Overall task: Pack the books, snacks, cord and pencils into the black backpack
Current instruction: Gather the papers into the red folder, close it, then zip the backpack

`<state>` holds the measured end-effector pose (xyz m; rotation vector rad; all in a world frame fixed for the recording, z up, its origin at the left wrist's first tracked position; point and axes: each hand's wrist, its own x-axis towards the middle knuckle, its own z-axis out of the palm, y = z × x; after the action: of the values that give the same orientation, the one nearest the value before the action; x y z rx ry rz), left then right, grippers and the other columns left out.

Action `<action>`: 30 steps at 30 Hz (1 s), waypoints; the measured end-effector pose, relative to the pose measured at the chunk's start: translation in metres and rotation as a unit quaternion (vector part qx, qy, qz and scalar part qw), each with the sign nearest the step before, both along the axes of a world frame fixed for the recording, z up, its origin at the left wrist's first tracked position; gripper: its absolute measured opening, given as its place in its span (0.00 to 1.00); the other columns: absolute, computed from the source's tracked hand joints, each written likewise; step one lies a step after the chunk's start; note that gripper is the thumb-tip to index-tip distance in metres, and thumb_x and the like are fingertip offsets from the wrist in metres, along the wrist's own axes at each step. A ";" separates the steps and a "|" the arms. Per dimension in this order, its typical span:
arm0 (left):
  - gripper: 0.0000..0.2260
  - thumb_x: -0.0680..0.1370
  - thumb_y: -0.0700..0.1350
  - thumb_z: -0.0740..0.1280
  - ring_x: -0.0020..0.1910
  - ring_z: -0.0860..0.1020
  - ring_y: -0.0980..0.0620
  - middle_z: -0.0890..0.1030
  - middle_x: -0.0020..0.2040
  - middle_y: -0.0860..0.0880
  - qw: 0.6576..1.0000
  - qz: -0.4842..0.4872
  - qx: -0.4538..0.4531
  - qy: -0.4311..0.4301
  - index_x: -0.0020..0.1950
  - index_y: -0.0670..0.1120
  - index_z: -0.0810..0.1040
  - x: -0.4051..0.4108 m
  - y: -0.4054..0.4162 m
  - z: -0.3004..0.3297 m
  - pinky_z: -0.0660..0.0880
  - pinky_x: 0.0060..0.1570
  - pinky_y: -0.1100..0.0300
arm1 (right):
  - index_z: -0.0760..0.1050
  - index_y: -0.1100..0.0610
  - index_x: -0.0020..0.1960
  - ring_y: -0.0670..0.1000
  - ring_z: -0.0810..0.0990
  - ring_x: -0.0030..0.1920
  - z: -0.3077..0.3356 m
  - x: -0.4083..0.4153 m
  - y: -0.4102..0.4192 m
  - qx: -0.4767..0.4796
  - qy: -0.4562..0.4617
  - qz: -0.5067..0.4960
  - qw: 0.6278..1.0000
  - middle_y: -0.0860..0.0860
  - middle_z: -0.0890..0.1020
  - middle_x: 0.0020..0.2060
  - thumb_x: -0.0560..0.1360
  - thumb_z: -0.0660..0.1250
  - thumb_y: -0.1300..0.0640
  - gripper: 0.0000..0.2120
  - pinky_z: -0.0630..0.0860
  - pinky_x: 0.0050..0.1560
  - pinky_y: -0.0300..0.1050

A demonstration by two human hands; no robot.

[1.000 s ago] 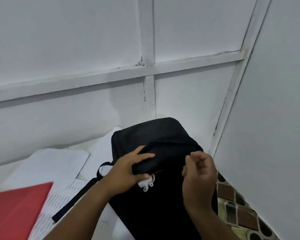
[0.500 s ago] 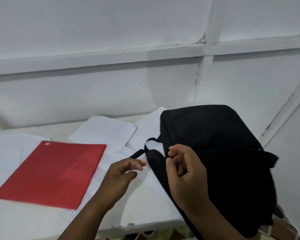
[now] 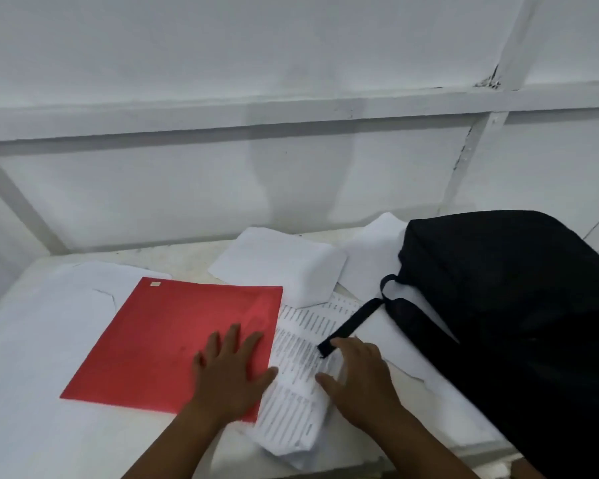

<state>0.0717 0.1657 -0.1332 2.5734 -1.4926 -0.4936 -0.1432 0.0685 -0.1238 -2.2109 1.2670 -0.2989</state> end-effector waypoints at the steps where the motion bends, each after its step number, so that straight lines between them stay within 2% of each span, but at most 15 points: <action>1: 0.35 0.75 0.72 0.56 0.80 0.44 0.38 0.46 0.83 0.50 1.000 0.005 -0.004 0.003 0.79 0.64 0.51 0.009 0.005 -0.002 0.47 0.75 0.32 | 0.63 0.44 0.71 0.47 0.62 0.70 -0.001 0.007 0.005 -0.013 0.021 -0.008 1.000 0.43 0.66 0.71 0.72 0.67 0.36 0.32 0.62 0.70 0.44; 3: 0.33 0.77 0.69 0.58 0.80 0.43 0.38 0.46 0.83 0.50 1.000 0.014 -0.011 0.013 0.79 0.63 0.52 0.028 0.013 -0.005 0.47 0.75 0.32 | 0.62 0.43 0.72 0.49 0.58 0.72 -0.004 0.016 0.013 -0.015 0.051 -0.015 0.998 0.45 0.62 0.73 0.70 0.68 0.33 0.35 0.60 0.72 0.47; 10: 0.30 0.78 0.64 0.59 0.80 0.39 0.40 0.44 0.83 0.51 0.999 0.019 -0.031 0.040 0.79 0.63 0.55 0.076 0.026 -0.007 0.40 0.75 0.32 | 0.55 0.44 0.78 0.54 0.46 0.79 -0.006 0.031 0.014 0.023 0.102 -0.011 0.994 0.48 0.50 0.80 0.73 0.69 0.39 0.39 0.47 0.78 0.53; 12: 0.28 0.78 0.62 0.60 0.80 0.39 0.42 0.44 0.83 0.52 0.998 0.021 -0.036 0.048 0.78 0.63 0.57 0.082 0.029 -0.008 0.39 0.75 0.33 | 0.55 0.43 0.78 0.55 0.47 0.79 -0.002 0.032 0.010 0.017 0.139 0.003 0.990 0.48 0.51 0.80 0.73 0.69 0.37 0.39 0.47 0.77 0.54; 14: 0.27 0.77 0.61 0.61 0.80 0.40 0.42 0.46 0.83 0.53 0.998 0.027 -0.039 0.050 0.76 0.63 0.59 0.085 0.031 -0.006 0.40 0.75 0.33 | 0.59 0.42 0.76 0.53 0.52 0.77 0.006 0.033 0.007 0.004 0.166 0.007 0.986 0.48 0.56 0.77 0.70 0.70 0.35 0.38 0.51 0.75 0.53; 18: 0.27 0.75 0.63 0.64 0.80 0.44 0.41 0.53 0.81 0.51 0.996 0.030 -0.068 0.039 0.73 0.62 0.64 0.085 0.026 0.001 0.45 0.75 0.33 | 0.68 0.42 0.69 0.48 0.63 0.69 0.020 0.048 -0.005 -0.059 0.128 0.000 0.990 0.45 0.66 0.68 0.70 0.71 0.37 0.30 0.59 0.68 0.48; 21: 0.31 0.72 0.70 0.60 0.81 0.46 0.44 0.55 0.81 0.53 0.990 -0.048 -0.127 0.024 0.75 0.64 0.63 0.081 0.018 0.003 0.48 0.74 0.36 | 0.65 0.46 0.73 0.49 0.61 0.73 0.018 0.066 -0.019 -0.048 0.068 0.023 0.996 0.47 0.65 0.73 0.75 0.69 0.44 0.29 0.56 0.73 0.49; 24: 0.32 0.71 0.74 0.59 0.80 0.36 0.50 0.46 0.82 0.57 0.987 -0.135 -0.082 0.019 0.75 0.67 0.64 0.068 0.010 0.000 0.39 0.74 0.43 | 0.54 0.47 0.79 0.50 0.50 0.79 0.012 0.077 -0.036 -0.012 0.083 0.062 0.995 0.47 0.53 0.80 0.80 0.63 0.47 0.31 0.47 0.77 0.54; 26: 0.33 0.70 0.75 0.61 0.79 0.35 0.50 0.47 0.82 0.59 0.992 -0.110 -0.057 0.039 0.73 0.66 0.66 0.061 0.008 -0.004 0.38 0.75 0.41 | 0.49 0.47 0.80 0.51 0.46 0.80 0.007 0.078 -0.048 0.003 0.108 0.081 0.991 0.46 0.50 0.80 0.82 0.60 0.47 0.32 0.45 0.77 0.56; 28: 0.34 0.68 0.75 0.62 0.79 0.35 0.50 0.48 0.81 0.60 0.995 -0.080 -0.044 0.036 0.72 0.65 0.68 0.057 0.007 -0.005 0.40 0.75 0.39 | 0.50 0.48 0.80 0.52 0.51 0.78 0.004 0.077 -0.057 -0.015 0.125 0.091 0.988 0.46 0.55 0.79 0.81 0.60 0.46 0.32 0.48 0.76 0.55; 30: 0.37 0.66 0.78 0.59 0.79 0.33 0.50 0.47 0.81 0.62 0.997 -0.077 -0.026 0.004 0.71 0.65 0.69 0.055 0.004 -0.004 0.42 0.75 0.39 | 0.58 0.48 0.78 0.53 0.60 0.73 0.003 0.073 -0.065 -0.071 0.147 0.090 0.982 0.46 0.64 0.74 0.80 0.61 0.45 0.29 0.55 0.71 0.53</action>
<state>0.1271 0.1701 -0.1372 2.4270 -1.6854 -0.4743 -0.0703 0.0031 -0.1203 -2.5446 1.2133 0.0111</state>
